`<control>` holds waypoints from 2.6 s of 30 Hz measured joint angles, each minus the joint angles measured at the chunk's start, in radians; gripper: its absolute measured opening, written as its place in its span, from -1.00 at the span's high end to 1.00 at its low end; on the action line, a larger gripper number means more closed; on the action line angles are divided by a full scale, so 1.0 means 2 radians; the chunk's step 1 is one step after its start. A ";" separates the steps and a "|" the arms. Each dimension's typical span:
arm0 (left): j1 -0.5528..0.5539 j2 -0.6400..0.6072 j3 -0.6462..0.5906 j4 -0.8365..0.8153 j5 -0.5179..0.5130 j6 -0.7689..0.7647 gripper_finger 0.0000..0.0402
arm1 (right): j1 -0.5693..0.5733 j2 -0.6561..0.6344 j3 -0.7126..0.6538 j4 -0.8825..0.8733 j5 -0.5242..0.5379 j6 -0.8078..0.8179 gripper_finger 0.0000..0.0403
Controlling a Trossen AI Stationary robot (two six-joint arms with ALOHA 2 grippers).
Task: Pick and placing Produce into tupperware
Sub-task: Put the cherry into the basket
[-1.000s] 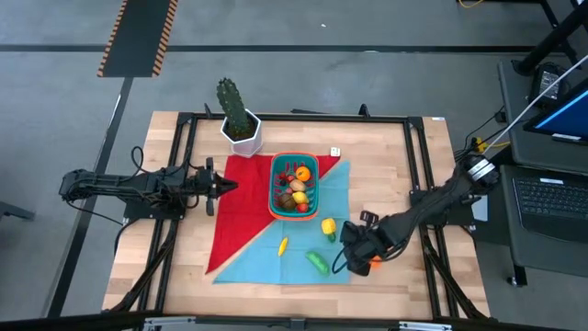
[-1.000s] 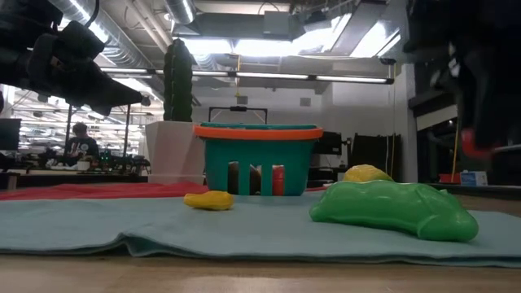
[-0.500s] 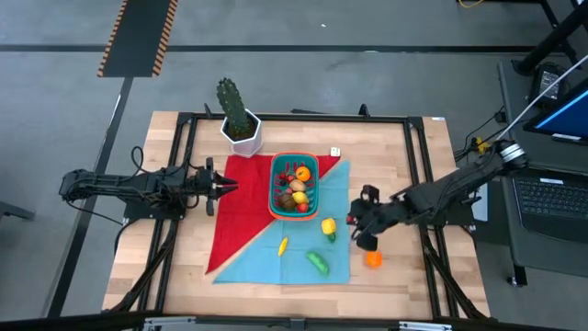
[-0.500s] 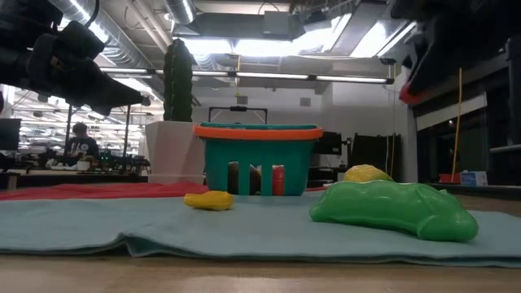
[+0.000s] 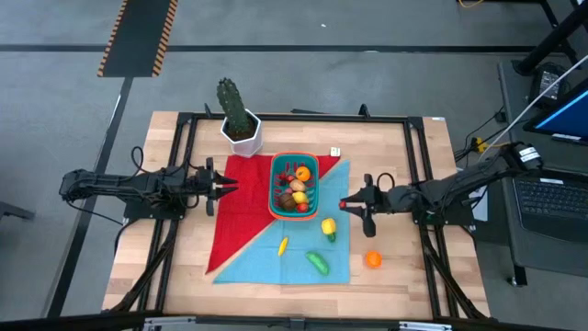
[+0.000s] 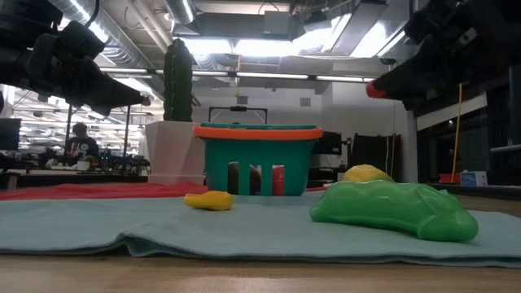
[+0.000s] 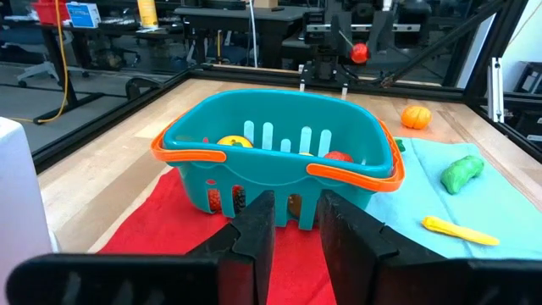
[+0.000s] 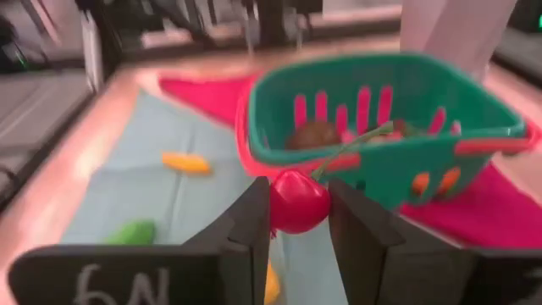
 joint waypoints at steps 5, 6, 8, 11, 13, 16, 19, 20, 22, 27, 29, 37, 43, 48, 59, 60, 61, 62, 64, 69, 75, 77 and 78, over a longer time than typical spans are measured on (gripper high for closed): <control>0.000 0.000 0.000 0.000 0.000 0.000 0.63 | -0.008 0.000 -0.041 0.133 -0.006 -0.040 0.50; 0.000 0.000 0.000 0.000 0.000 0.000 0.64 | -0.008 0.000 -0.046 0.153 -0.007 -0.052 0.50; 0.000 0.000 0.000 0.000 0.000 0.000 0.67 | -0.008 0.000 -0.050 0.176 -0.007 -0.067 0.50; 0.000 0.000 0.000 0.000 0.000 0.000 0.71 | -0.013 0.000 -0.052 0.177 -0.008 -0.075 0.50; 0.000 0.000 0.000 0.000 0.000 0.000 0.73 | -0.019 0.002 -0.052 0.177 -0.002 -0.064 0.50; 0.000 0.000 0.000 0.000 0.000 0.000 0.77 | -0.029 0.003 -0.052 0.177 0.001 -0.051 0.50; 0.000 0.000 0.000 0.000 0.000 0.000 0.81 | -0.039 0.007 -0.052 0.176 0.001 -0.050 0.50; 0.000 0.000 0.000 0.000 0.000 0.000 0.82 | -0.044 0.008 -0.052 0.178 0.004 -0.050 0.50; 0.000 0.000 0.000 0.000 0.000 0.000 0.84 | -0.051 0.013 -0.052 0.179 0.016 -0.045 0.50; 0.000 0.000 0.000 0.000 0.000 0.001 0.90 | -0.071 0.028 -0.052 0.179 0.020 -0.036 0.50; 0.000 0.000 0.000 0.000 0.000 0.001 0.92 | -0.075 0.034 -0.046 0.178 0.018 -0.036 0.50; 0.000 0.000 0.000 0.000 0.000 0.001 1.00 | -0.104 0.091 0.031 0.161 -0.056 -0.089 0.50; 0.000 0.000 0.000 0.000 0.000 0.001 0.94 | -0.136 0.158 0.083 0.156 -0.117 -0.092 0.50; 0.000 0.000 0.000 0.000 0.000 0.000 0.87 | -0.152 0.215 0.129 0.156 -0.160 -0.095 0.50; 0.000 0.000 0.000 0.002 0.000 0.001 0.74 | -0.170 0.285 0.210 0.142 -0.243 -0.119 0.50; 0.000 0.000 0.000 0.002 0.000 0.001 0.73 | -0.172 0.285 0.217 0.129 -0.248 -0.120 0.50; 0.000 0.000 0.000 0.002 0.000 0.001 0.72 | -0.173 0.286 0.225 0.112 -0.251 -0.121 0.50; 0.000 0.000 0.000 0.002 0.000 0.001 0.71 | -0.174 0.286 0.232 0.093 -0.252 -0.122 0.50; 0.000 0.000 0.000 0.002 0.000 0.000 0.70 | -0.174 0.286 0.249 0.057 -0.252 -0.133 0.50; 0.000 0.000 0.000 0.002 0.001 -0.001 0.65 | -0.173 0.286 0.289 -0.019 -0.252 -0.158 0.50; 0.000 0.000 0.000 0.001 0.001 -0.013 0.61 | -0.173 0.286 0.346 -0.181 -0.252 -0.177 0.50; 0.000 0.000 0.000 0.001 0.001 -0.013 0.60 | -0.173 0.286 0.363 -0.216 -0.252 -0.183 0.50; 0.000 0.000 0.000 0.001 0.001 -0.013 0.60 | -0.173 0.286 0.371 -0.229 -0.252 -0.185 0.50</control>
